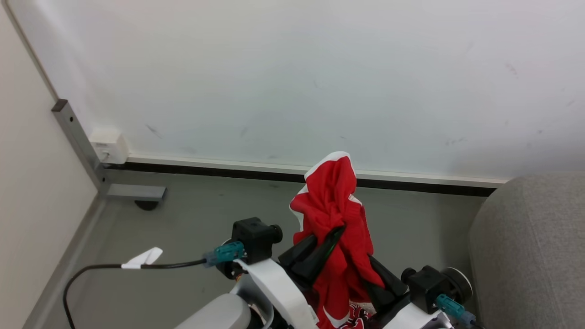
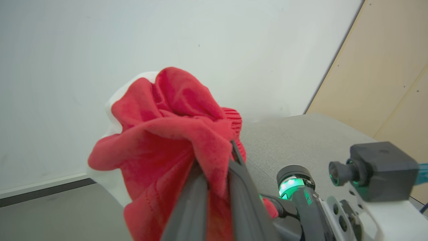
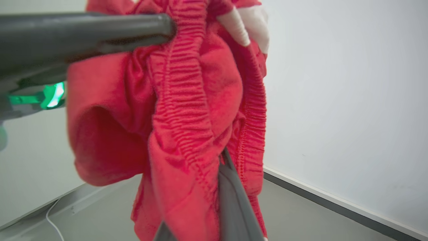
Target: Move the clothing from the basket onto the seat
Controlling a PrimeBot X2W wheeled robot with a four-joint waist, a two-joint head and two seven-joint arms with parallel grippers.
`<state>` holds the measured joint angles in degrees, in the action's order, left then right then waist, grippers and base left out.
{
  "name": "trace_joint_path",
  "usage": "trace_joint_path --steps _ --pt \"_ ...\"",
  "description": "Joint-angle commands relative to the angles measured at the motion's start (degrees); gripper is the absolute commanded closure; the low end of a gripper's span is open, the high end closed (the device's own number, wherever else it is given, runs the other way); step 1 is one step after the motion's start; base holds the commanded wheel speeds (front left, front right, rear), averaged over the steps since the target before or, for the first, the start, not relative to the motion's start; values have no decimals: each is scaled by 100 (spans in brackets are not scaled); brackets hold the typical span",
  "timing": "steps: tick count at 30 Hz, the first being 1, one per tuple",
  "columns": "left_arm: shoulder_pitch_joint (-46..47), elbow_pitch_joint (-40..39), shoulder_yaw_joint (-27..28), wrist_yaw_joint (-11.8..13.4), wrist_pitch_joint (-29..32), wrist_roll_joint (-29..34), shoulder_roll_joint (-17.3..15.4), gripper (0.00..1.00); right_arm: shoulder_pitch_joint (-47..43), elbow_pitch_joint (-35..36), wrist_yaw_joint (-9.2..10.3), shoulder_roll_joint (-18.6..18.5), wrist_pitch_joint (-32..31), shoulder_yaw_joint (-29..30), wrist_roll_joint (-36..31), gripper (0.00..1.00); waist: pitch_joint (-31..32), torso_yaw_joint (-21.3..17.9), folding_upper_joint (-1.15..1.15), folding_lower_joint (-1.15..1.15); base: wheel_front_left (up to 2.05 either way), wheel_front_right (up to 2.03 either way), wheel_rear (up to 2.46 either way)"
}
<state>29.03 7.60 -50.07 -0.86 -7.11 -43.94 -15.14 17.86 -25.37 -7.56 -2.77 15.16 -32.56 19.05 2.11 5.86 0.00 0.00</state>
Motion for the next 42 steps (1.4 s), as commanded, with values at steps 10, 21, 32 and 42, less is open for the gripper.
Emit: trace_joint_path --steps 10,21,32,42 --pt "1 -19 17 35 -72 -4 -56 0 -57 177 14 -21 -1 252 34 100 -75 -569 0 0 0 0 0" --pt "-231 -70 35 94 -314 136 -327 0 -200 428 14 -20 -1 1036 -339 100 -300 -1829 0 0 0 0 0" --pt "-342 -256 25 121 -512 340 -604 0 -581 1097 14 -12 0 2033 -747 100 -586 -2981 0 0 0 0 0" --pt "-378 -377 -21 211 -627 660 -832 0 -910 1658 14 -12 0 2351 -734 100 -828 -3509 0 0 0 0 0"
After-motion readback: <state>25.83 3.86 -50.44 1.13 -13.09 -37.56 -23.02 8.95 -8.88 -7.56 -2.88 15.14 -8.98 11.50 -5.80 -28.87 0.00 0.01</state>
